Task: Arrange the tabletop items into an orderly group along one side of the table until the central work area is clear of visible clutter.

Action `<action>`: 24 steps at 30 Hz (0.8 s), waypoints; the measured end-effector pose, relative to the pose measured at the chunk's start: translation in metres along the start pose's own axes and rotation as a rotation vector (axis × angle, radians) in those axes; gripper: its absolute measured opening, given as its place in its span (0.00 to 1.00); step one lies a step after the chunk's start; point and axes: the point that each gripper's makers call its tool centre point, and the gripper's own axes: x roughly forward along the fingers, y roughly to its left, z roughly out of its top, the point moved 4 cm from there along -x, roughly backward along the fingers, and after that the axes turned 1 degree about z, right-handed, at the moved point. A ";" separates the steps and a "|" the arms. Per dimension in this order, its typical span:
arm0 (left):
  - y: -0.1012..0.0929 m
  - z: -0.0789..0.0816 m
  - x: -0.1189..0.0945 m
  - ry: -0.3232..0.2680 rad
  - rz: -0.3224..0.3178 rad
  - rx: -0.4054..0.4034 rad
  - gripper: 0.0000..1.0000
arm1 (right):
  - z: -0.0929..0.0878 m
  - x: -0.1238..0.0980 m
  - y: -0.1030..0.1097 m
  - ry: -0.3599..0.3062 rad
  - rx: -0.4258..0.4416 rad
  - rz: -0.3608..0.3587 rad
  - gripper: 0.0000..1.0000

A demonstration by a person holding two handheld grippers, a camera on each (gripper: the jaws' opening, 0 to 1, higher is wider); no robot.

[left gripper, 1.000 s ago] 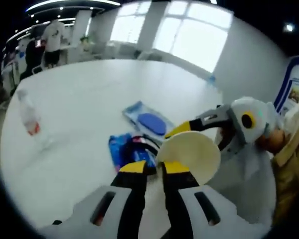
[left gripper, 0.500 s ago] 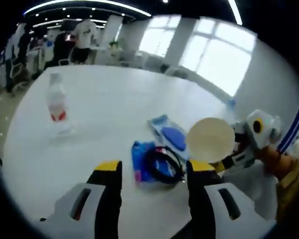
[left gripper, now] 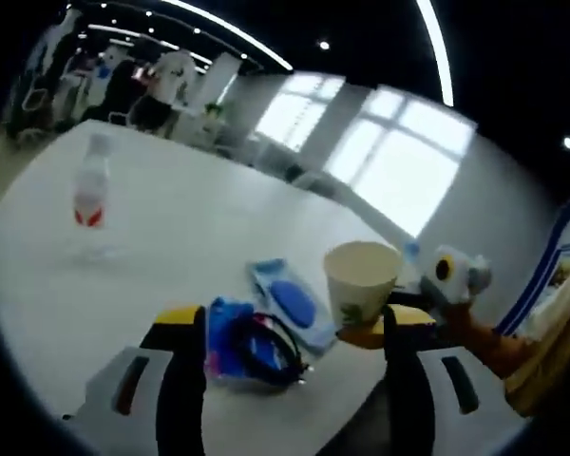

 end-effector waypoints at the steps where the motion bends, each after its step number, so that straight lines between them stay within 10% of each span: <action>1: -0.003 0.001 0.001 -0.010 -0.011 0.001 0.80 | 0.001 0.000 0.001 -0.010 0.027 0.010 0.41; 7: -0.016 -0.001 0.011 -0.048 -0.064 0.020 0.99 | 0.009 -0.001 0.007 -0.070 0.093 0.059 0.41; 24: -0.029 -0.003 0.023 -0.082 -0.111 -0.023 0.91 | 0.010 0.003 0.022 -0.085 0.177 0.144 0.41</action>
